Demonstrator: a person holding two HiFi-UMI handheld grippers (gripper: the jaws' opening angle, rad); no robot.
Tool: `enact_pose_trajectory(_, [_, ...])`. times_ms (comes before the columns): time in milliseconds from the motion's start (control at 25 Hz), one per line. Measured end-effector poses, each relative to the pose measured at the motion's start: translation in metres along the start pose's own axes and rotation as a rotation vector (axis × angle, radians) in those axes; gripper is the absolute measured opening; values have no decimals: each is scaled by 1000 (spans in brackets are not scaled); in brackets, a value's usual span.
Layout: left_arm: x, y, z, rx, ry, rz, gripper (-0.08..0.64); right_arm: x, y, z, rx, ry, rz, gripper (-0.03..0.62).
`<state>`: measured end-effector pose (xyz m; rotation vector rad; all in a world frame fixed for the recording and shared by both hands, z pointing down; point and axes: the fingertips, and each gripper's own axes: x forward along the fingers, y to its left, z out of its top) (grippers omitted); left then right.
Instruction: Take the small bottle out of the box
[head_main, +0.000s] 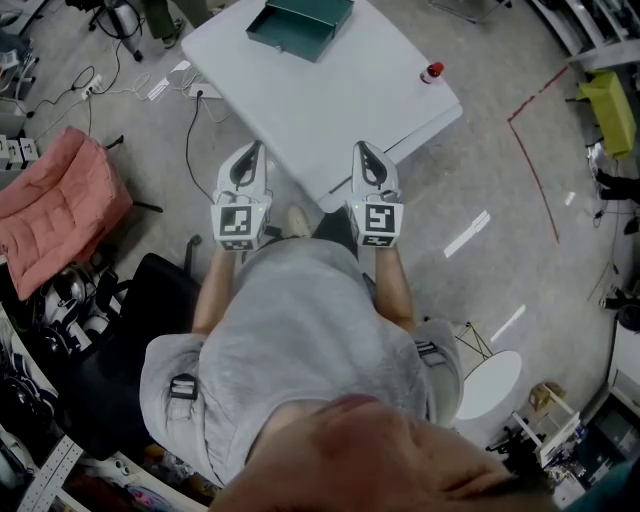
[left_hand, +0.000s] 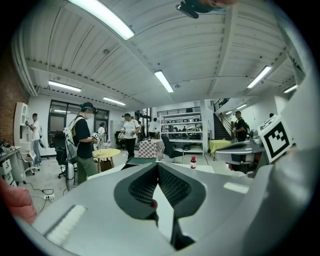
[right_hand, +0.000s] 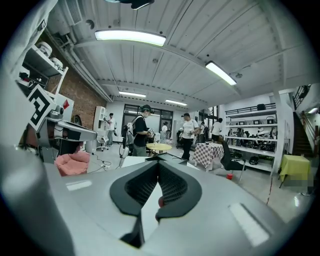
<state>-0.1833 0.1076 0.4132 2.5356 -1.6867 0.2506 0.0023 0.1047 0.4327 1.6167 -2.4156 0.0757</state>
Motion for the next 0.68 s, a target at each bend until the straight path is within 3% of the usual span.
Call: enact_pose_trajectory(680, [2, -6, 2, 8, -5, -12, 12, -4, -2, 2, -11, -9, -8, 3])
